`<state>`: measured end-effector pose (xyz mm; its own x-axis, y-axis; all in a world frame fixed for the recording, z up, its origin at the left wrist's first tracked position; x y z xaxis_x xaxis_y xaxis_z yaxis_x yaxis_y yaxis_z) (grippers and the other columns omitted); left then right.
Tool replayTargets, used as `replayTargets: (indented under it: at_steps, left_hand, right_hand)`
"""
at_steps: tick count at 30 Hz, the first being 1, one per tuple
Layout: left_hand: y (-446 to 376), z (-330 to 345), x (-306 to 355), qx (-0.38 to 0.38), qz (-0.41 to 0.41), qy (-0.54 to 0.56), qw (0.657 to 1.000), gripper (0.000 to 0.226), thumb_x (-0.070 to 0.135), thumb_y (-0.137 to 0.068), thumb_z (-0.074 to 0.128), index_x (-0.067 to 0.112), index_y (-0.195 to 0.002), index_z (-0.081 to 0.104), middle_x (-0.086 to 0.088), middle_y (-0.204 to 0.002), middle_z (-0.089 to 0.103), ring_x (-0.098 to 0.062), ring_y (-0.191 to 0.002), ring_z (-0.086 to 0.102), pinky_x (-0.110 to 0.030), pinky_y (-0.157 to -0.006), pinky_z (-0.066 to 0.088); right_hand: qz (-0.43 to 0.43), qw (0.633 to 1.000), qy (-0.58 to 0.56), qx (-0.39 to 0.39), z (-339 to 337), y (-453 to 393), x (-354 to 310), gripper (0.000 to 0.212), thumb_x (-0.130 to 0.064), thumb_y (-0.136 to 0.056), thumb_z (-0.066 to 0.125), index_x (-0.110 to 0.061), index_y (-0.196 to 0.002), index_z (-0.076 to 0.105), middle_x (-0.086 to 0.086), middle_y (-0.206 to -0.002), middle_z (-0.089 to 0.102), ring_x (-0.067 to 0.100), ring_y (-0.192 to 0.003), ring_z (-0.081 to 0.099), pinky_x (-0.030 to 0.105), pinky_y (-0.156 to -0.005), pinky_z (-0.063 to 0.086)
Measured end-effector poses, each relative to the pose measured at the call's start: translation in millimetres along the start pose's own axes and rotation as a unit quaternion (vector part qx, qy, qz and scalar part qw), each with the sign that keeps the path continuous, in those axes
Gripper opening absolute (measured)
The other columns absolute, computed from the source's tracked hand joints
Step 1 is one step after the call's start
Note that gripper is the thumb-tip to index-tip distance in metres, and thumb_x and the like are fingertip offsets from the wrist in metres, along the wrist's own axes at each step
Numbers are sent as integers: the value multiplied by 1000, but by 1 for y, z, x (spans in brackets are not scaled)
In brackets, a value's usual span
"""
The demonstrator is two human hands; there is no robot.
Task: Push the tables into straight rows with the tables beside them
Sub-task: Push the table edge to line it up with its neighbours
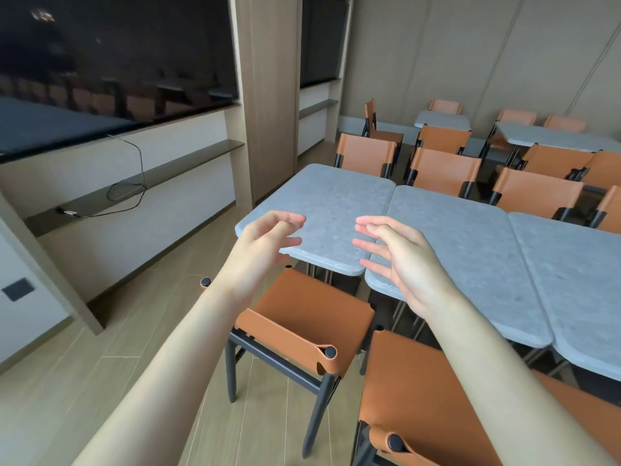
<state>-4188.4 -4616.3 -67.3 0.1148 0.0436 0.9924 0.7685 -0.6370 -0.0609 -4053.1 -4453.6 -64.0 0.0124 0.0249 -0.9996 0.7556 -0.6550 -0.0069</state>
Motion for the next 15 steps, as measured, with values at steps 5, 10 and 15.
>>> replayTargets:
  at_steps: [5, 10, 15]
  left_hand:
    - [-45, -11, -26, -10, -23, -21, 999, 22, 31, -104, 51, 23, -110, 71, 16, -121, 68, -8, -107, 70, -34, -101, 51]
    - [-111, -7, -48, -42, -60, -39, 997, 23, 29, -104, 51, 21, -112, 70, 16, -122, 68, -7, -105, 70, -34, -101, 52]
    - [-186, 3, -74, -69, -119, -35, 990, 23, 29, -103, 52, 20, -113, 71, 14, -122, 68, -8, -106, 70, -34, -102, 51]
  right_hand:
    - [14, 1000, -20, 12, 11, -46, 20, 21, -20, -103, 54, -24, -108, 75, -9, -124, 70, 8, -110, 70, 39, -99, 55]
    - [38, 997, -53, 43, 7, -103, 43, 21, -20, -103, 55, -22, -109, 75, -8, -122, 71, 10, -110, 70, 38, -98, 56]
    - [87, 987, -87, 104, -6, -172, 75, 24, -14, -102, 51, -19, -107, 74, -4, -120, 72, 13, -110, 70, 40, -98, 56]
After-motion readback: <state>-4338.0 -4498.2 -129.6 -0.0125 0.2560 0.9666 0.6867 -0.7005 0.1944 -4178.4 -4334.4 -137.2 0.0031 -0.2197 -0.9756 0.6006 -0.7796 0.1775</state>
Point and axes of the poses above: each hand's wrist, its own y-axis away from the middle knuckle, its own z-axis out of the palm, x = y × z, the point moved 4 cm from there along -y, towards the middle knuckle
